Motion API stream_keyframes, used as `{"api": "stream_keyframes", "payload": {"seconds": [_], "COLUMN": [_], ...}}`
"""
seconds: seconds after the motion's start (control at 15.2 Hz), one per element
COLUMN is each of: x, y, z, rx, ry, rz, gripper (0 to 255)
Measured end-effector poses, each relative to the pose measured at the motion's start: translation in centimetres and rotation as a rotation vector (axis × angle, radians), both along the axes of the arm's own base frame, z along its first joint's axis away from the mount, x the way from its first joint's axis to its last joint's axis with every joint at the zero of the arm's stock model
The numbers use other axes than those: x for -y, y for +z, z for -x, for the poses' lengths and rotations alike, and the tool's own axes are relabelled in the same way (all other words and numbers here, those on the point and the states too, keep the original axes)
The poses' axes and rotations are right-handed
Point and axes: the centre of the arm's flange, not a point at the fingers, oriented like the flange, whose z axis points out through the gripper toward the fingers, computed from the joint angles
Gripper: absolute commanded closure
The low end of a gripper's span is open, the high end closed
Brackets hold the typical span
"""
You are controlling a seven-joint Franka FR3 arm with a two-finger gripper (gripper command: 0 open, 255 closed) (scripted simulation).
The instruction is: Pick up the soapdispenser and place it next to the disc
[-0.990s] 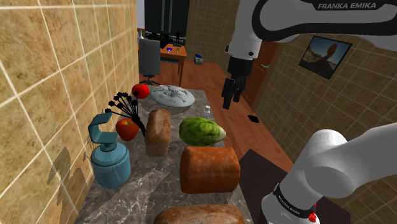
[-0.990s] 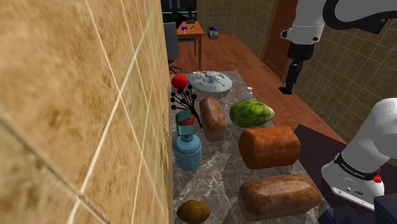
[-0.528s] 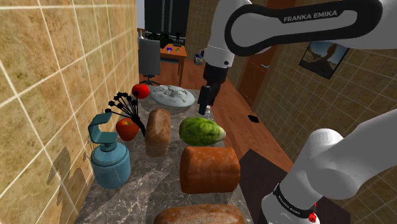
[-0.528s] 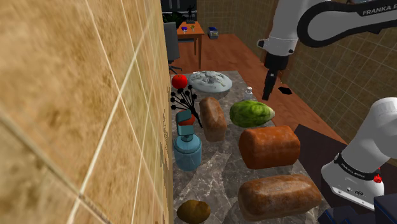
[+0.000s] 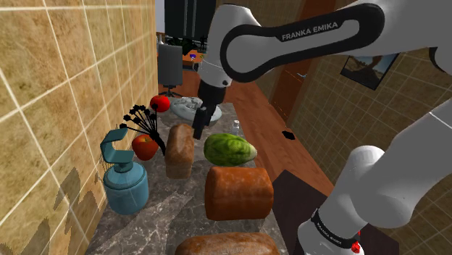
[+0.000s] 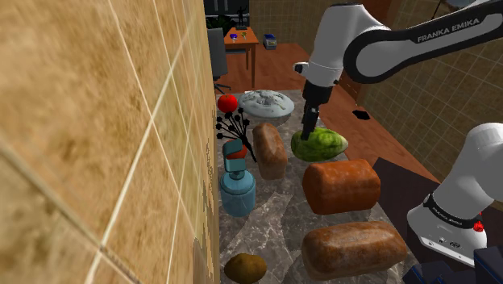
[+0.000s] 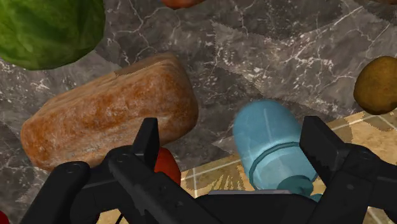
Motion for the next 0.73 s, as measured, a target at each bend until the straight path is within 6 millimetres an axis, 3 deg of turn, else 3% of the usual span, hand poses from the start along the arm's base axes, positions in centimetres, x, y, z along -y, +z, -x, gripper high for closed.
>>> {"api": "stream_keyframes", "payload": {"seconds": [0.13,0.73], "x": [-1.5,-11.0], "y": [-0.9,-3.0], "z": [-1.7,-4.8], "rx": [0.027,0.147], "ry": [0.049,0.271], "rz": [-0.008,-0.045], "gripper": [0,0]}}
